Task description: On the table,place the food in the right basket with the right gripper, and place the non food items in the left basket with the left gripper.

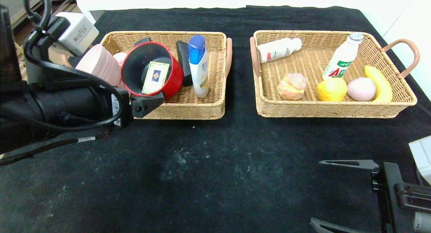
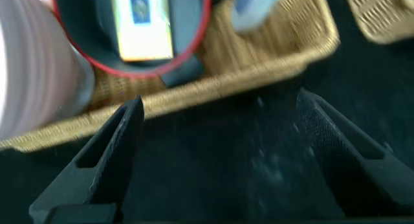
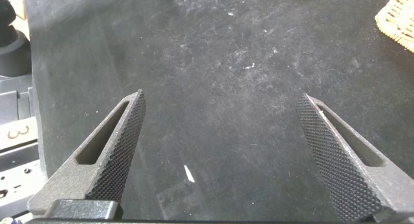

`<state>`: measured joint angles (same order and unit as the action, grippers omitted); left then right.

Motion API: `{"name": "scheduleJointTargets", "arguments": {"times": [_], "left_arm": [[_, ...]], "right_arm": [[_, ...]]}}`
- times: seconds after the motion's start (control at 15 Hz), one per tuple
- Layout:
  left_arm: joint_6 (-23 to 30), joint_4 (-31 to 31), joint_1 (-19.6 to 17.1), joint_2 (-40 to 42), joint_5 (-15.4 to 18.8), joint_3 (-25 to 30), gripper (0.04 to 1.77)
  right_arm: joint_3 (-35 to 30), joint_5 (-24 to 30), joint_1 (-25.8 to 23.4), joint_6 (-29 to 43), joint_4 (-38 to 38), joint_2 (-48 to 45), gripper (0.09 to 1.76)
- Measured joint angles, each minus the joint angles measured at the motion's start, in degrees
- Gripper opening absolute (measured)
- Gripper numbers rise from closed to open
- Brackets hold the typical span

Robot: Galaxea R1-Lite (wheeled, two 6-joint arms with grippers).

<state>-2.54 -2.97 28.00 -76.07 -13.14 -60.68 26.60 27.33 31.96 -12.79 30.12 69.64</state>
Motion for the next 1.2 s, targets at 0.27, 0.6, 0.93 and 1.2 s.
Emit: {"name": "scheduleJointTargets", "arguments": {"times": [0.27, 0.6, 0.93, 1.2], "left_arm": [[-0.11, 4.1, 3.55, 8.11, 1.13, 8.05, 1.7], [-0.29, 4.93, 4.3, 17.91, 4.22, 18.16, 1.7], [-0.33, 5.01, 4.27, 28.83, 6.25, 24.28, 1.71], [-0.24, 6.06, 1.29, 34.6, 6.7, 25.58, 1.71]], "right_arm": [[0.1, 0.0, -0.3, 0.04, 0.0, 0.0, 1.71], [0.16, 0.01, -0.62, 0.0, 0.0, 0.15, 1.71], [0.96, -5.14, -1.07, 0.87, -0.66, -3.55, 1.71], [2.28, -11.43, -3.06, 1.9, -4.38, -8.53, 1.71]]}}
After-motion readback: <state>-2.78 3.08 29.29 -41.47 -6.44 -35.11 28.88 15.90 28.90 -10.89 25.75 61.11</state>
